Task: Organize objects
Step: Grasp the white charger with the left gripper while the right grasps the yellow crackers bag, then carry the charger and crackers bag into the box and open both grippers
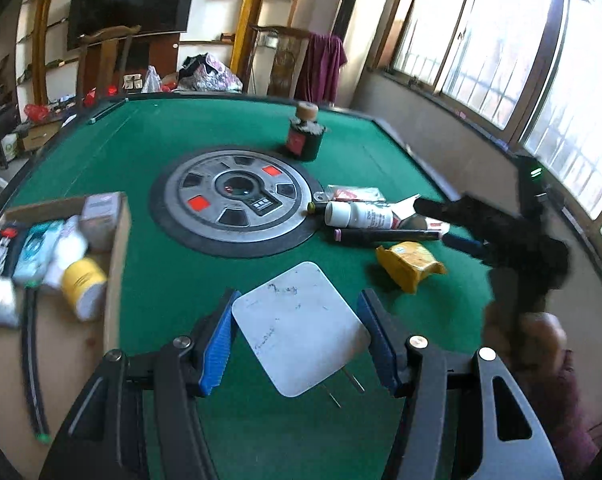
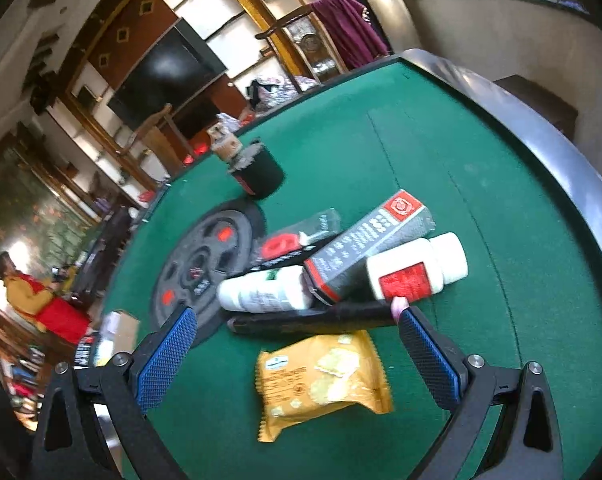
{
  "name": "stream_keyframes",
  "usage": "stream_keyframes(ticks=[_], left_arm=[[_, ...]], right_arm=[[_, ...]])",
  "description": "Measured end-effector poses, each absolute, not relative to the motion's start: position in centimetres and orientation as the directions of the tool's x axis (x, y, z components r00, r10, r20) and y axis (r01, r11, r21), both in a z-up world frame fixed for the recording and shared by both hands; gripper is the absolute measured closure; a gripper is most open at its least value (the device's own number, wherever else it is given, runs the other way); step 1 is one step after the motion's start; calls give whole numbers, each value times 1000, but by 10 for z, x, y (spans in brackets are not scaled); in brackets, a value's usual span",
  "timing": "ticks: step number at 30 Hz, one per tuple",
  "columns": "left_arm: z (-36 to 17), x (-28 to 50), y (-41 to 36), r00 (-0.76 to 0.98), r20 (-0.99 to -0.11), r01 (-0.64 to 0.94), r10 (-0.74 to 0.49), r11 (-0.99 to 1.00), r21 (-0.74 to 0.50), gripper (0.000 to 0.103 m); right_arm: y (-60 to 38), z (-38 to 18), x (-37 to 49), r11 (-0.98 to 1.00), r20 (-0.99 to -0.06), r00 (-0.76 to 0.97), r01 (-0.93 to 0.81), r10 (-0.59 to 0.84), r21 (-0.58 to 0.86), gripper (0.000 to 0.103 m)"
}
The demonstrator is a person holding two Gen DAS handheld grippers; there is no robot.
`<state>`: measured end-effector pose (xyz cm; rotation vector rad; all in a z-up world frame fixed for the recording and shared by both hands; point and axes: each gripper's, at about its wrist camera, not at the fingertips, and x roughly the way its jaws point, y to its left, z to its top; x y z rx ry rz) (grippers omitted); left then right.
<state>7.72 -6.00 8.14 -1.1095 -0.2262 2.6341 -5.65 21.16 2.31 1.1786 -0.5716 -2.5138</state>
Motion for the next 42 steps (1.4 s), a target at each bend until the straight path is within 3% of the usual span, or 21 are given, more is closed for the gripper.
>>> stream_keyframes(ticks=[8, 14, 16, 17, 21, 28, 34, 42], left_arm=[[89, 110, -90, -707, -630, -183, 322, -943, -277, 44], [90, 122, -104, -715, -606, -189, 349, -931, -313, 44], [90, 127, -108, -718, -602, -185, 348, -930, -317, 44], [90, 128, -111, -721, -600, -180, 347, -930, -321, 44], [89, 133, -119, -728, -595, -168, 341, -930, -328, 44], [85, 139, -145, -731, -591, -134, 340, -922, -364, 44], [81, 149, -185, -746, -589, -68, 311, -915, -397, 44], [78, 163, -255, -764, -626, 87, 159, -935, -343, 44]], right_arm=[[212, 4, -46, -905, -724, -595, 16, -350, 424, 0], [186, 3, -32, -974, -783, -592, 23, -193, 224, 1], [173, 2, -33, -989, -801, -582, 47, -143, 142, 5], [165, 1, -34, -993, -806, -580, 64, -120, 101, 15], [148, -1, -32, -996, -806, -591, 87, -35, -21, 28], [155, 2, -20, -992, -814, -570, 108, -114, 64, 31], [156, 15, 3, -943, -786, -520, 172, -334, 286, 31], [88, 48, 23, -843, -716, -447, 336, -535, 420, 31]])
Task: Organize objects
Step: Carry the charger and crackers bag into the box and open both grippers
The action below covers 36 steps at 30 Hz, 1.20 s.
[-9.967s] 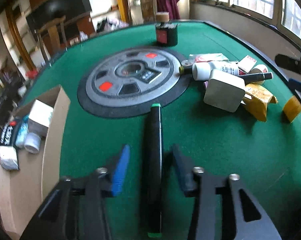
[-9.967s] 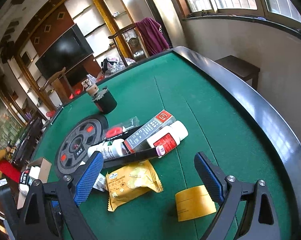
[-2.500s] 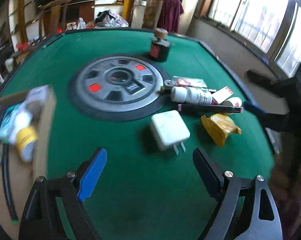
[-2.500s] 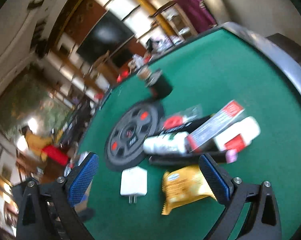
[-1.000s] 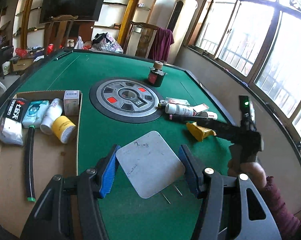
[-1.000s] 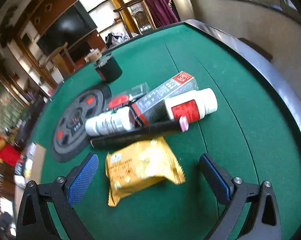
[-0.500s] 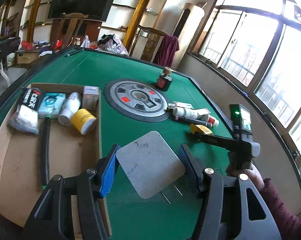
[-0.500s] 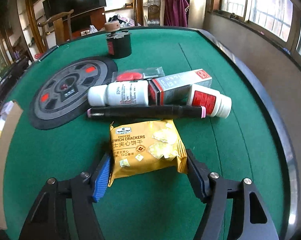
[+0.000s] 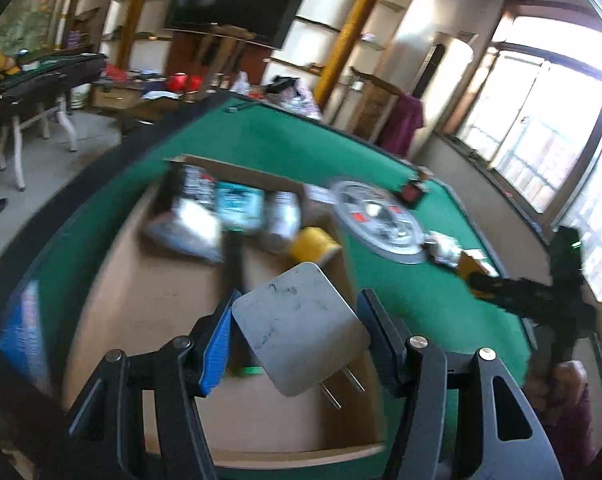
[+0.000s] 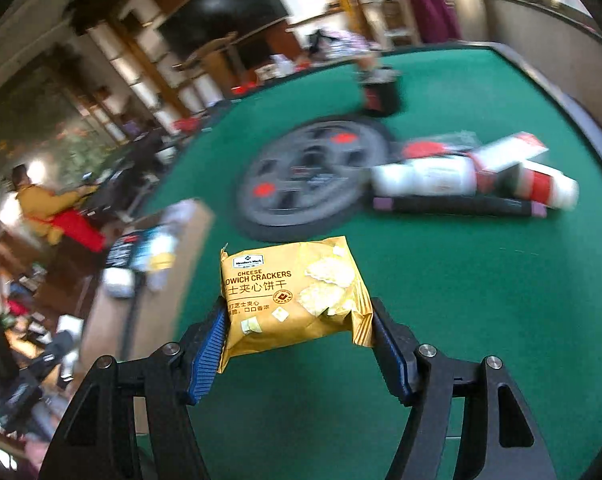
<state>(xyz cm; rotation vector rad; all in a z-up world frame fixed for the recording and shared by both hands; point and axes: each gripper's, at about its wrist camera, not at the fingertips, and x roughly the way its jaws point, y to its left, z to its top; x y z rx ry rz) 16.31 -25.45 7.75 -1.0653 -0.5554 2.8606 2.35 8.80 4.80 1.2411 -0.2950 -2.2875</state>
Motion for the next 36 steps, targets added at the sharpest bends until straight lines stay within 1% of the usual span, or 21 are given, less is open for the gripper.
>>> stream_keyframes(ticks=[5, 9, 14, 20, 27, 32, 36], left_arm=[[67, 160, -293, -724, -687, 182, 62, -943, -278, 44], [53, 151, -311, -683, -729, 217, 42, -942, -257, 44], [39, 130, -313, -640, -768, 219, 22, -953, -210, 44], [27, 108, -313, -613, -789, 208, 27, -958, -195, 44], [26, 97, -311, -599, -801, 213, 12, -961, -174, 44], [25, 97, -315, -604, -797, 222, 20, -956, -193, 44], [27, 97, -319, -609, -793, 228, 36, -949, -218, 43]], right_arm=[[21, 59, 34, -791, -715, -380, 456, -587, 407, 31], [-34, 58, 49, -749, -729, -321, 540, -605, 384, 31], [-84, 52, 58, -718, -753, -280, 607, -595, 341, 31], [-125, 35, 59, -717, -802, -287, 657, -524, 233, 31], [-156, 17, 57, -716, -845, -292, 684, -448, 143, 31], [-161, 13, 50, -720, -846, -313, 685, -431, 113, 31], [-162, 12, 45, -715, -840, -345, 695, -419, 72, 27]])
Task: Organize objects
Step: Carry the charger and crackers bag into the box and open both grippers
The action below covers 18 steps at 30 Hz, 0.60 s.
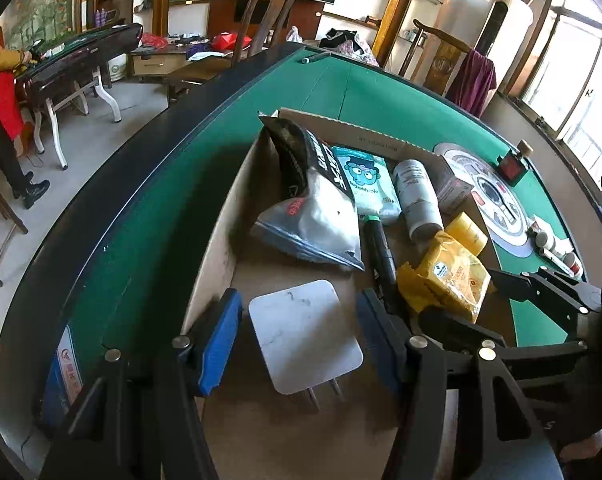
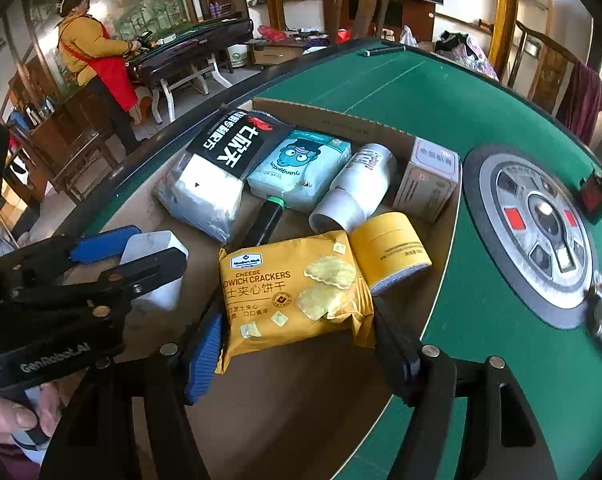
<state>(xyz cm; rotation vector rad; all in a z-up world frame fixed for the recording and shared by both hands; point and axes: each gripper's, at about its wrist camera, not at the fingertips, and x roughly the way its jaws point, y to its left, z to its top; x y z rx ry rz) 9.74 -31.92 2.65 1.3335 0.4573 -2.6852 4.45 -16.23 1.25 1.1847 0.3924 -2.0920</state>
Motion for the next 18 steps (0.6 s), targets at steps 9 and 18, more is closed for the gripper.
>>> stream_keyframes(ticks=[9, 18], left_arm=[[40, 109, -331, -658, -744, 235, 114, -908, -347, 29], [61, 133, -332, -698, -704, 257, 128, -874, -413, 20]], right_arm=[[-164, 20, 58, -686, -828, -398, 727, -396, -21, 17], [-97, 55, 52, -738, -763, -422, 666, -490, 107, 11]])
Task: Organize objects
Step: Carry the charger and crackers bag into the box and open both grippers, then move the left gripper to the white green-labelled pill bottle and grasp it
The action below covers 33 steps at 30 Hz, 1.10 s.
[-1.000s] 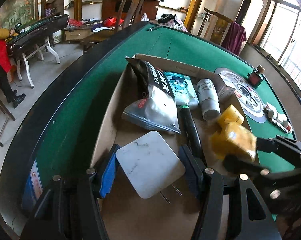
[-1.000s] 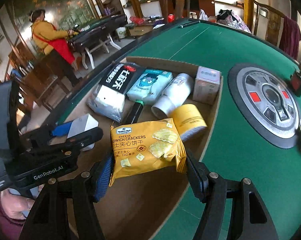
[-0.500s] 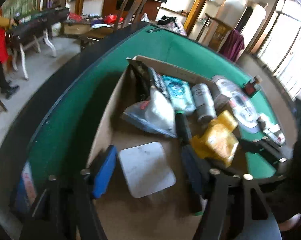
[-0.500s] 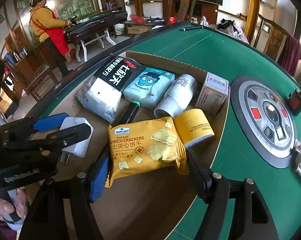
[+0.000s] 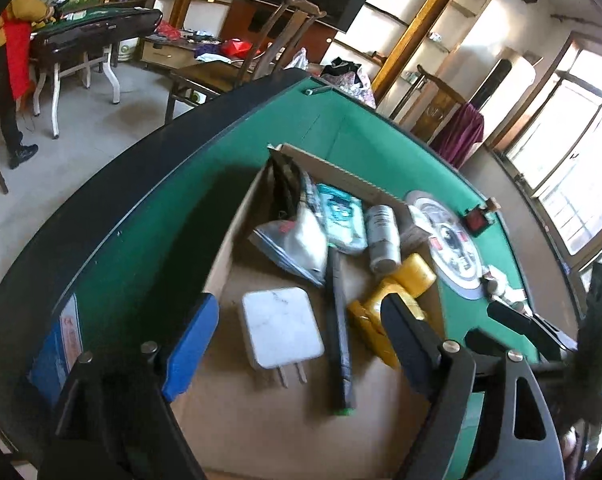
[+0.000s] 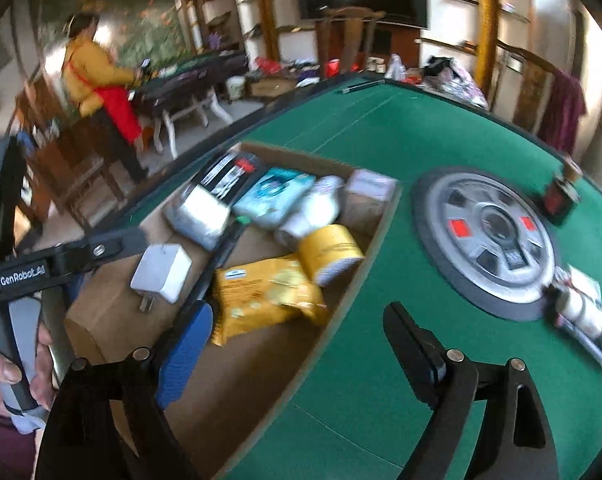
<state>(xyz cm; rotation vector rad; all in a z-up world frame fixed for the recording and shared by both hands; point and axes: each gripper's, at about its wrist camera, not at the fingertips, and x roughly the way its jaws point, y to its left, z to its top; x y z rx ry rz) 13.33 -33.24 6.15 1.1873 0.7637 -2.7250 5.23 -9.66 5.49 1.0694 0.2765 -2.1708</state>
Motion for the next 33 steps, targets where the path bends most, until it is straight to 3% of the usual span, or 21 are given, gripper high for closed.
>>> stream_keyframes(ticks=[7, 19, 26, 31, 33], left_arm=[[89, 147, -286, -732, -648, 133, 210, -889, -439, 16], [93, 145, -171, -658, -662, -150, 359, -924, -351, 16], [81, 146, -153, -613, -693, -158, 380, -918, -363, 16], [82, 150, -163, -619, -697, -127, 361, -922, -365, 16], [82, 151, -166, -622, -698, -121, 355, -924, -362, 16]], right_arm=[[-4, 59, 21, -859, -730, -514, 473, -451, 197, 9], [143, 59, -27, -946, -705, -635, 152, -315, 286, 9], [137, 60, -102, -929, -741, -564, 169, -365, 329, 9], [110, 33, -146, -948, -837, -450, 204, -312, 244, 9], [105, 20, -149, -932, -862, -365, 222, -352, 287, 8]])
